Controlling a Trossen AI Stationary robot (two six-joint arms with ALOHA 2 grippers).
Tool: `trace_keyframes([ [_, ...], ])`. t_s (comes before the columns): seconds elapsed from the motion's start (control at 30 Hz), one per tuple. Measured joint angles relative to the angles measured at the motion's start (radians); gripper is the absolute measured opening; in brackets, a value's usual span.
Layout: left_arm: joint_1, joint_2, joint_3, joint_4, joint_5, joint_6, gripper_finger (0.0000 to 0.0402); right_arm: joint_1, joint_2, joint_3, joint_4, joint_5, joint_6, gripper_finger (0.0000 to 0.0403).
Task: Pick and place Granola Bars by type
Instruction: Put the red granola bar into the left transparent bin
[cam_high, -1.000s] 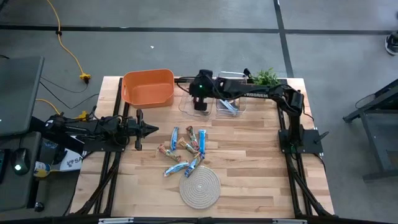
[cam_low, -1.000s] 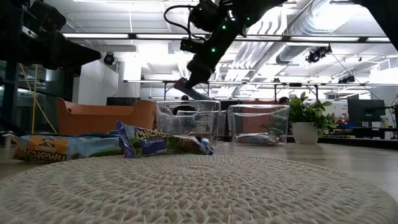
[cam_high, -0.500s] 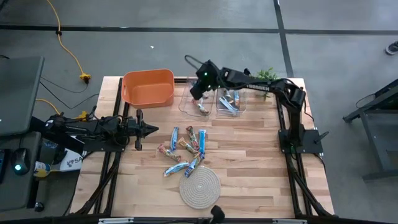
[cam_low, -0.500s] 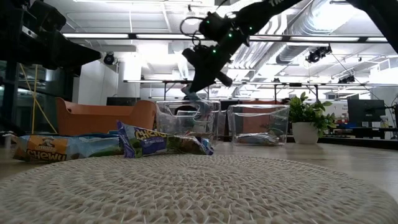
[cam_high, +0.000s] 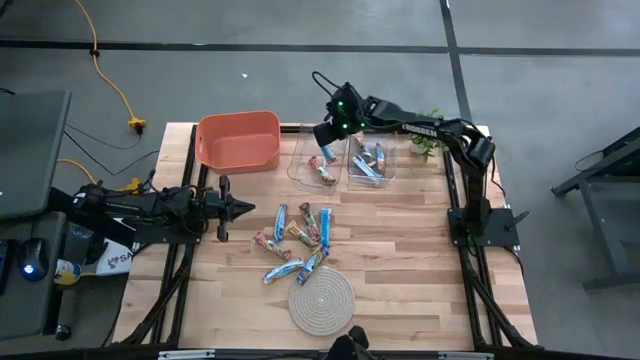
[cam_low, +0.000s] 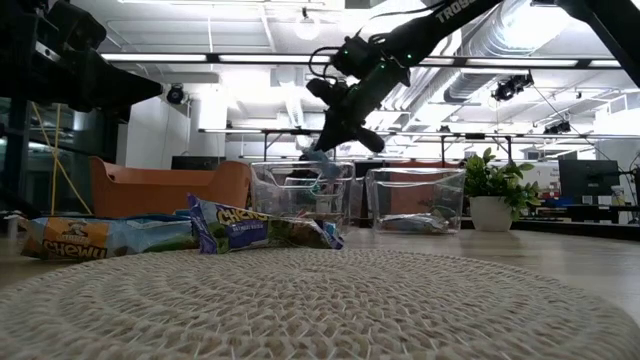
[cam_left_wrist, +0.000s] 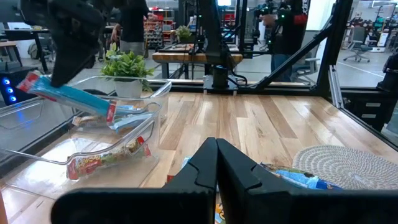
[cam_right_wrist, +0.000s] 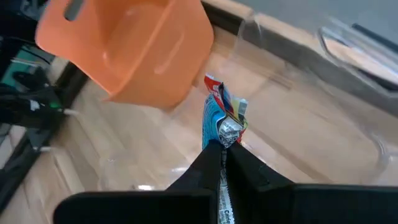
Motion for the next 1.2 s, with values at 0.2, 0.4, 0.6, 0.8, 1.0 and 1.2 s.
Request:
trace_keyframes([
  [0.2, 0.0, 0.0, 0.0, 0.0, 0.0, 0.0, 0.0, 0.002, 0.0, -0.001, -0.068, -0.001, -0.004, 0.0014],
  [0.4, 0.0, 0.0, 0.0, 0.0, 0.0, 0.0, 0.0, 0.002, 0.0, -0.001, -0.081, -0.012, -0.006, 0.006],
  [0.6, 0.0, 0.0, 0.0, 0.0, 0.0, 0.0, 0.0, 0.002, 0.0, -0.001, -0.08, -0.011, -0.032, 0.0111],
  [0.8, 0.0, 0.0, 0.0, 0.0, 0.0, 0.0, 0.0, 0.018, -0.006, -0.001, -0.038, -0.044, -0.116, 0.0134],
  [1.0, 0.0, 0.0, 0.0, 0.0, 0.0, 0.0, 0.0, 0.069, -0.049, -0.001, 0.031, -0.037, -0.208, 0.0131],
  [1.2, 0.0, 0.0, 0.0, 0.0, 0.0, 0.0, 0.0, 0.15, -0.102, -0.001, 0.088, -0.037, -0.209, 0.013],
])
